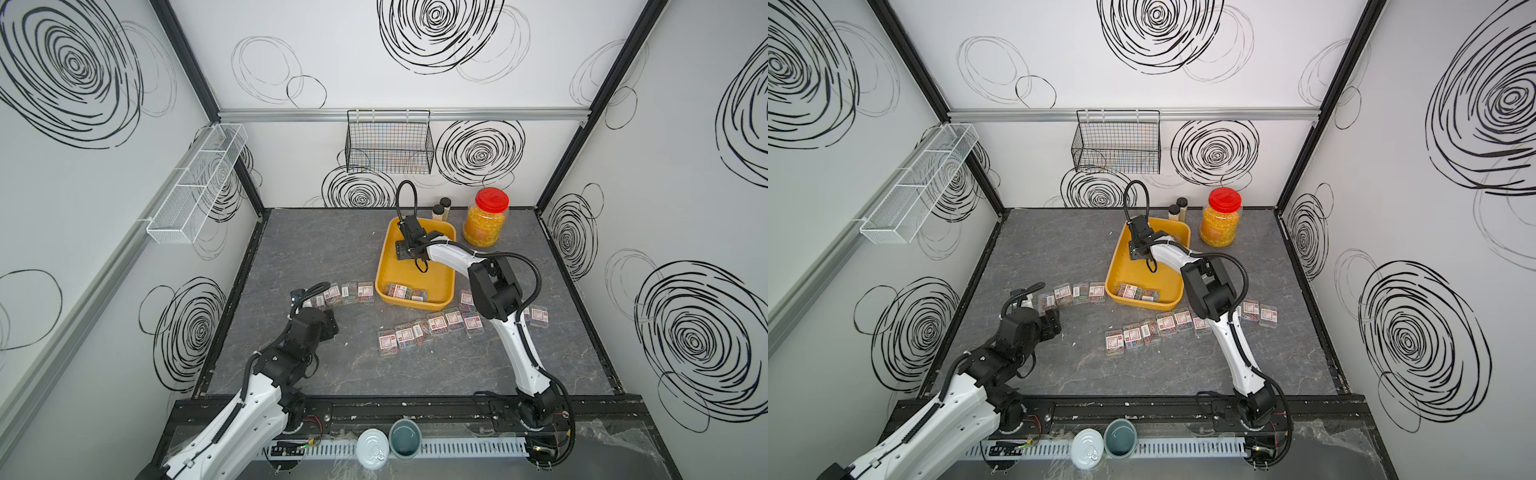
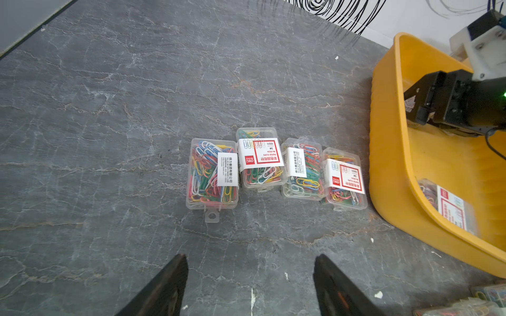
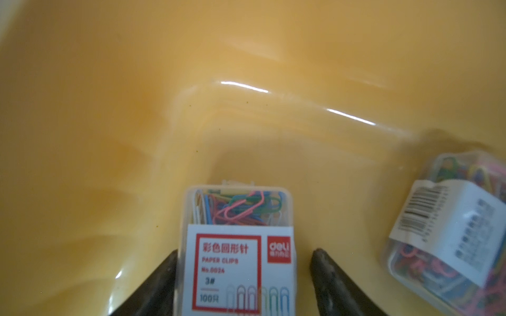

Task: Take the paper clips out of the storage box
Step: Pick up the boxed paper clips from the storage box.

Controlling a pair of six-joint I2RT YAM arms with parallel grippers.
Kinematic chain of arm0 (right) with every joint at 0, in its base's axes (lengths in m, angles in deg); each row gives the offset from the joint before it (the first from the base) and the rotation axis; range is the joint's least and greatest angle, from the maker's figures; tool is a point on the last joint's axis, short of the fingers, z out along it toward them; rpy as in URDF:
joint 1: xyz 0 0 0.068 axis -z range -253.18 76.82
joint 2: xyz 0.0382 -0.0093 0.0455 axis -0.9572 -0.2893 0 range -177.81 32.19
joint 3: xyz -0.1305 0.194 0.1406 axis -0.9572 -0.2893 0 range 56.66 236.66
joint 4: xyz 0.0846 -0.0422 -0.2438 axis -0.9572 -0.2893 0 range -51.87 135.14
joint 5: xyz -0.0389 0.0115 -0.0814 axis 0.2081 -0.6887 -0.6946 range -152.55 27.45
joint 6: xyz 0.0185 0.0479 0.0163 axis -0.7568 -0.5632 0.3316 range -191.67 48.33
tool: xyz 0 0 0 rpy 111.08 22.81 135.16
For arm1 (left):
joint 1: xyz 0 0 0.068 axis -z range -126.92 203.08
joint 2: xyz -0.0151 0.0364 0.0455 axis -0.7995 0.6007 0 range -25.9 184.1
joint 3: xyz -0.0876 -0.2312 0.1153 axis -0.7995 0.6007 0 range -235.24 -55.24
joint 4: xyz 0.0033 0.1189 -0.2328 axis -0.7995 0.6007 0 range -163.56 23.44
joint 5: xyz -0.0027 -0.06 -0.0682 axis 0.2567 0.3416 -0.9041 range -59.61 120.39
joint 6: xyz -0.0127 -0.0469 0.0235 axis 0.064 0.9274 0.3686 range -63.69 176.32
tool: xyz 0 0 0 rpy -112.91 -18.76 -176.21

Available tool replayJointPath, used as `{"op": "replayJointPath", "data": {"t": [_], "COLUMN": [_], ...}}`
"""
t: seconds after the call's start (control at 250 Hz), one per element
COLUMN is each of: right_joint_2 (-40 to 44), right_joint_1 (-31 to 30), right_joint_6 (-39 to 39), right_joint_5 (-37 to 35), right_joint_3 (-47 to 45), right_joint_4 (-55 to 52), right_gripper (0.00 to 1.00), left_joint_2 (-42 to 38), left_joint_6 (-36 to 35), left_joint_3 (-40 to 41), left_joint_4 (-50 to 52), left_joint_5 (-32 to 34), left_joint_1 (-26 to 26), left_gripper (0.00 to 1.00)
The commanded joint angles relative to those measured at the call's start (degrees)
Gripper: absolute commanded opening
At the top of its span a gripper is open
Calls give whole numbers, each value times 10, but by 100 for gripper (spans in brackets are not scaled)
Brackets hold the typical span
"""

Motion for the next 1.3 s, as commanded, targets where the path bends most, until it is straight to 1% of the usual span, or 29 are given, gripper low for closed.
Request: {"op": "replayJointPath", "data": {"t": [0.0,0.076,0.188,0.284,0.416,0.527,0.659,0.715,0.815,0.819,0.871,0.999,1.107,1.211,1.299], "right_joint_2": [-9,3,41,104,216,316,406,428,442,442,439,420,405,380,355], "right_joint_1": [-6,-10,-20,-31,-61,-111,-196,-238,-309,-311,-345,-406,-431,-435,-436], "right_joint_6": [-12,-13,-11,-14,-35,-67,-126,-155,-203,-204,-224,-262,-281,-298,-315], "right_joint_5": [-15,-31,-64,-88,-122,-161,-200,-212,-224,-224,-221,-213,-184,-138,-117], "right_joint_3": [12,7,-16,-69,-167,-252,-337,-363,-392,-392,-398,-404,-424,-441,-444], "right_joint_4": [-25,-28,-33,-24,-9,-3,-2,0,6,6,14,35,77,113,123], "right_gripper": [69,62,55,51,50,48,46,46,45,45,45,45,44,43,41], "left_joint_2": [-4,-5,-10,-17,-24,-21,-12,-8,-4,-4,-4,-9,-17,-24,-28], "left_joint_6": [5,4,4,11,31,45,69,83,101,101,107,115,121,127,132], "left_joint_3": [5,5,6,5,5,2,-6,-9,-13,-14,-15,-15,-13,-11,-11], "left_joint_4": [-12,-11,-12,-3,14,25,47,59,74,75,80,87,93,97,101], "left_joint_5": [12,11,12,26,47,62,89,106,126,127,133,140,143,147,152], "left_joint_1": [1,1,3,3,4,5,6,6,6,6,5,5,5,5,5], "left_gripper": [77,77,77,79,83,88,100,99,99,98,99,99,99,99,99]}}
